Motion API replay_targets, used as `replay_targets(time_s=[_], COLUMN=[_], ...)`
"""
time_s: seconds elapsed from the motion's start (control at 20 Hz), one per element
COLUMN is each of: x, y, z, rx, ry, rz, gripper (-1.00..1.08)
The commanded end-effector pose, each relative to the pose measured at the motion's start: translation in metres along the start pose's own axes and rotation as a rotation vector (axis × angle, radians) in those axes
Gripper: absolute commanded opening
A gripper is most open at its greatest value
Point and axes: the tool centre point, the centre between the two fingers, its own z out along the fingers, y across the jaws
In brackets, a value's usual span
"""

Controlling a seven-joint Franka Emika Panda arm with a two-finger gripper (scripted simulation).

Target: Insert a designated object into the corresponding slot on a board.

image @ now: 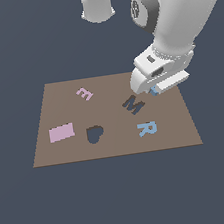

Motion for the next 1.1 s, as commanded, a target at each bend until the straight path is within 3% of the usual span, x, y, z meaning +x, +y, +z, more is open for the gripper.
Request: replay_targets(time_s=[0.0, 0.55, 1.05], x=[0.0, 0.002, 0.012], y=[0.0, 0.001, 0.013], z=[0.001, 0.0, -0.002], rx=[0.0, 0.0, 0.0], ry=[0.0, 0.001, 0.001], rz=[0.0, 0.023, 0.205], gripper=[-1.0, -1.0, -1.0])
